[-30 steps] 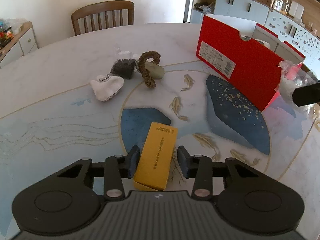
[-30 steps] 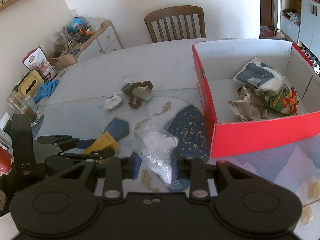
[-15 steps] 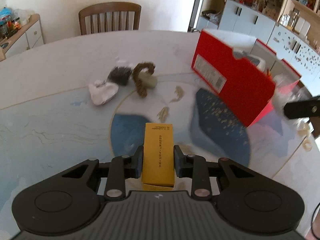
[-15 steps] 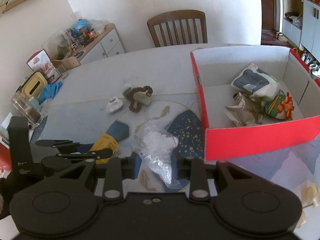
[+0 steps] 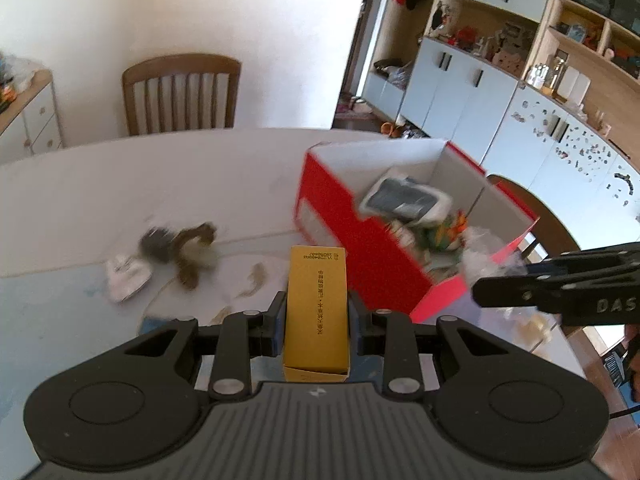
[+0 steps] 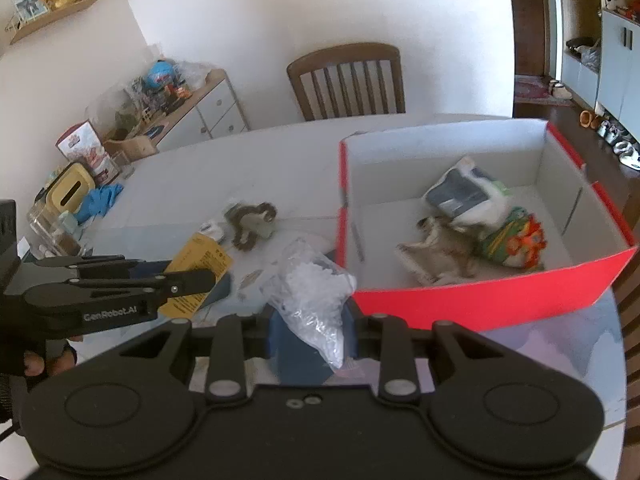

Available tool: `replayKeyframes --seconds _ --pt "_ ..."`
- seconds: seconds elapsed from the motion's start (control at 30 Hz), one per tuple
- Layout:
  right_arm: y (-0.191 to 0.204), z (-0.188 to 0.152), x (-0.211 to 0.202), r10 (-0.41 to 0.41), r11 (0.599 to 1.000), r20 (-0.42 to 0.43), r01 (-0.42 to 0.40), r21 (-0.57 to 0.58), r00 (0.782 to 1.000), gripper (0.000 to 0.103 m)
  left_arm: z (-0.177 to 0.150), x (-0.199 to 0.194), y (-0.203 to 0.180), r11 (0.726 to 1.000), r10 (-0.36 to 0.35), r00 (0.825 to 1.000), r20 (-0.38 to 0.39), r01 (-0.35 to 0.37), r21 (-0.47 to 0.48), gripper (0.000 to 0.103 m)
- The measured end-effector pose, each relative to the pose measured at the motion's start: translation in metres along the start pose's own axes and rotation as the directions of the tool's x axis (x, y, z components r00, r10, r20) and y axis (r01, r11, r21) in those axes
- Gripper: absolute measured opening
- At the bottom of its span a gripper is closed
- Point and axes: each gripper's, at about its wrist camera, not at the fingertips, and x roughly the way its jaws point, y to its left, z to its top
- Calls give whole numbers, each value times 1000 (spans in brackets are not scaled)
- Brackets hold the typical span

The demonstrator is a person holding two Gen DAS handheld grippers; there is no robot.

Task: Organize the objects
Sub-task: 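Lift and carry the yellow box and clear bag with both tools into the shoebox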

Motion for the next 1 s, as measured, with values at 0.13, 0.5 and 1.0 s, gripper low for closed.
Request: replayKeyframes --seconds 0.13,0.5,1.0 --pt "-23 7 -7 -11 1000 15 11 1 1000 29 18 7 -27 1000 -17 1000 11 17 16 29" --pt "-95 30 -15 -93 996 44 93 8 995 29 54 47 -96 996 -23 1000 12 22 85 29" --pt "-158 47 13 -182 983 13 182 12 983 29 80 120 -136 993 39 996 -75 -31 115 29"
